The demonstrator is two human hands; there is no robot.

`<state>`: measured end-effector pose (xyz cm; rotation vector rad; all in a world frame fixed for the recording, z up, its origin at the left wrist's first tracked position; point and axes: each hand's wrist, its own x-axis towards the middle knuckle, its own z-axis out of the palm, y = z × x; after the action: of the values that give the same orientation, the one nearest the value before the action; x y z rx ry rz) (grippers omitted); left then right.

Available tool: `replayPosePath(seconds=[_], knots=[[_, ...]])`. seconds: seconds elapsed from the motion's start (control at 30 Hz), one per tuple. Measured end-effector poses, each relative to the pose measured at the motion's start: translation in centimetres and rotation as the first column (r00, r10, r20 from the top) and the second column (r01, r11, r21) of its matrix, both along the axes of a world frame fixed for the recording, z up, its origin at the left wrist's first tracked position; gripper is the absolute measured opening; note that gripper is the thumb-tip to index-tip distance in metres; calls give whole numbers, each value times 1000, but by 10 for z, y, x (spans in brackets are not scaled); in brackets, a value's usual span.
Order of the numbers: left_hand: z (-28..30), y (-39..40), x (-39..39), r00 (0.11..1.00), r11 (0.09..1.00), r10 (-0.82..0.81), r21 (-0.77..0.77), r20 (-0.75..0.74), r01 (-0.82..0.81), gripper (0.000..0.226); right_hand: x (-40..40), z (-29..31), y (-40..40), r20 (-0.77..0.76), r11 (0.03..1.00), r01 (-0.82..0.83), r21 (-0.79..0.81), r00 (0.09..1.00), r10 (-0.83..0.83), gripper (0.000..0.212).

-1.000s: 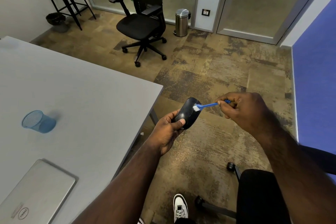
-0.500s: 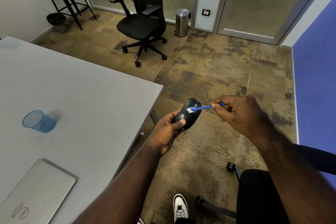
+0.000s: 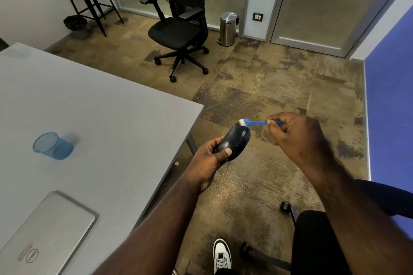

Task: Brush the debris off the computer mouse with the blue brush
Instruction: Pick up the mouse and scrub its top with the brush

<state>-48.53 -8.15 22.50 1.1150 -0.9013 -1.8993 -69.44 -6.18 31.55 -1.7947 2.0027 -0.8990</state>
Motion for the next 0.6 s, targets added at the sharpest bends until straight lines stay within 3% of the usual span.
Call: replayPosePath(seconds=[0.1,0.2,0.27,0.37,0.43,0.53,0.6], knots=[[0,-1,0,1000,1000,18,-11,6,-18,36,4,-1,4,70,991,-110,82,992,105,19],[1,-1,2,999,999,39,16,-23,-39,34,-4,-5,0,-32,999,40,24,999,-39,22],[2,-1,3,996,997,62,52,-60,-59,28,-11,-7,-1,17,996,84,-7,996,-84,22],[2,-2,5,983,991,94,110,-160,-77,19,-10,-9,4,200,996,-65,66,979,51,21],[4,-3,5,964,986,121,144,-239,-88,18,-8,-14,6,167,988,-113,104,981,95,15],[4,-3,8,950,974,156,200,-272,-102,19,-13,-18,3,110,997,34,69,993,-41,15],[4,-1,9,943,966,181,231,-278,-117,22,-14,-18,2,150,999,22,46,988,-29,14]])
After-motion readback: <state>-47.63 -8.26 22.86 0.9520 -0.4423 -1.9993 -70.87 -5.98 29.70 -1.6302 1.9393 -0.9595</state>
